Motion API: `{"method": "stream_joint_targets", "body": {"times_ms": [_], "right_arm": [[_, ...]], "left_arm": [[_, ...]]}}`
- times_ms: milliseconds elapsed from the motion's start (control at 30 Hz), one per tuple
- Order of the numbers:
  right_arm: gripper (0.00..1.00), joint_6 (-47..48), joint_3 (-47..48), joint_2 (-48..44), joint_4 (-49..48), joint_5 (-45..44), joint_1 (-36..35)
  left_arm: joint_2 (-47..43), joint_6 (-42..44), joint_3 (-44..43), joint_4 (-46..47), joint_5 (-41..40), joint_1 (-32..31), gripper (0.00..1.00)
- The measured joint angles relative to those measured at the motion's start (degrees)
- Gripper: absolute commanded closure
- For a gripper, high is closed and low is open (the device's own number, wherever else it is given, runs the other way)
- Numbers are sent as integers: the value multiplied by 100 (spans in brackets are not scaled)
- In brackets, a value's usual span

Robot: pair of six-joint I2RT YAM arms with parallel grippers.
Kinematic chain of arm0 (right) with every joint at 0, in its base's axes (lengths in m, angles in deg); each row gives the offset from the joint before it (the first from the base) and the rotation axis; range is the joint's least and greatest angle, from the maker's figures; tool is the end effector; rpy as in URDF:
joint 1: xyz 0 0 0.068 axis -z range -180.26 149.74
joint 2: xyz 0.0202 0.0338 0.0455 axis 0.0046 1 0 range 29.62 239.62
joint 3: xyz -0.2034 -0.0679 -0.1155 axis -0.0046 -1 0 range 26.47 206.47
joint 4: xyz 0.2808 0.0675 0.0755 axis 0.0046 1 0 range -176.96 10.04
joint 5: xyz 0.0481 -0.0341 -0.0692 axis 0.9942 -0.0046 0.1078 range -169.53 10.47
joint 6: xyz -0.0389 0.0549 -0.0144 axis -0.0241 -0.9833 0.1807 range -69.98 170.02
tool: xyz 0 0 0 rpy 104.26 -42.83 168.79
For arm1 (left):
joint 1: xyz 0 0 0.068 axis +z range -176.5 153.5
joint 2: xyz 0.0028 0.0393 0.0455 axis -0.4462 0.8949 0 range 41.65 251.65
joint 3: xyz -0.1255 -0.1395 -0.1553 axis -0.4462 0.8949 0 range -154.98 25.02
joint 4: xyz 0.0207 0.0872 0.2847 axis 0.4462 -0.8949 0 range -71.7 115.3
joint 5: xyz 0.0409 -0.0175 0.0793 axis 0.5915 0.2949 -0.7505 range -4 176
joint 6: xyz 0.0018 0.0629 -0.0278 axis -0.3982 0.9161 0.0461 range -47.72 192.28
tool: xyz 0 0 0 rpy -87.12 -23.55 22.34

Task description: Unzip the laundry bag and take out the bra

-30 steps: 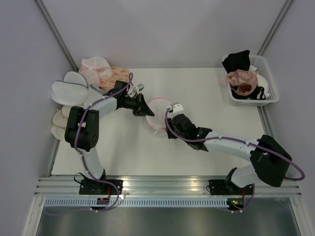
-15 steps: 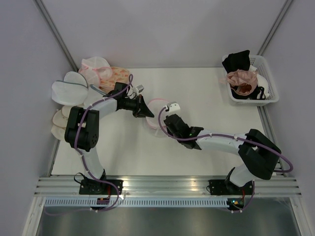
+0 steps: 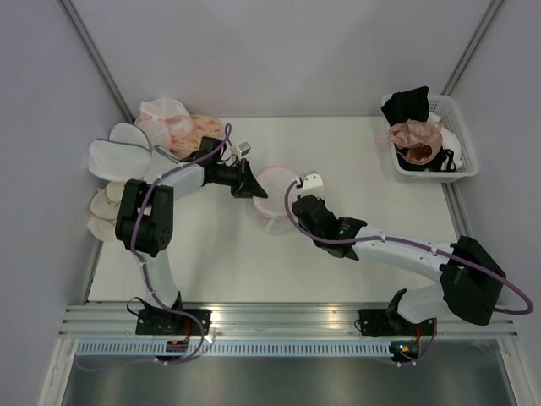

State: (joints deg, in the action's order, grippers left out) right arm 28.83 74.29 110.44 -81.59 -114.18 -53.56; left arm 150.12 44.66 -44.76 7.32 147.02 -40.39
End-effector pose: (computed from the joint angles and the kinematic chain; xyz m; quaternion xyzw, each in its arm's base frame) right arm 0.2332 0.2598 0.1653 -0.1130 0.8617 0.0382 0.4931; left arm 0.3852 -0.1454 0.1200 0.0459 0.8368 -0.5423 0.0587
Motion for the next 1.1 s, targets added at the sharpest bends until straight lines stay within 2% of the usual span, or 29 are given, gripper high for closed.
{"method": "stream_joint_targets", "body": {"times_ms": [133,167,200,233,300,333,500,700,800,900,1100], "right_arm": [[100,-2,0,-407,282,332,0],[99,-4,-2,-487,310,442,0],[100,-4,-2,-590,328,570,2],[100,-4,-2,-686,350,695,7],[100,-7,-4,-874,492,911,7],[100,-11,-4,-931,555,988,4],[100,-15,-4,-911,739,1307,4],[100,-28,-4,-455,717,1853,4],[100,-28,-4,-365,625,2079,4],[100,-26,-2,-332,507,2205,4],[100,-22,-2,-317,411,2417,4]], "left_arm": [[564,0,-951,-251,216,-48,98],[708,-4,-1202,-315,254,-63,93],[820,-11,-1394,-354,293,-74,79],[935,-33,-1620,-374,330,-92,49],[1093,-149,-1969,-378,295,-96,29],[1104,-203,-2059,-380,212,-83,22],[693,-463,-1814,-358,-557,-46,16],[-1189,-1014,116,-120,-1528,-140,15],[-1923,-1366,855,142,-1777,-468,15],[-2135,-1690,1204,420,-1926,-857,16],[-1969,-2041,1274,715,-2229,-1456,25]]}}
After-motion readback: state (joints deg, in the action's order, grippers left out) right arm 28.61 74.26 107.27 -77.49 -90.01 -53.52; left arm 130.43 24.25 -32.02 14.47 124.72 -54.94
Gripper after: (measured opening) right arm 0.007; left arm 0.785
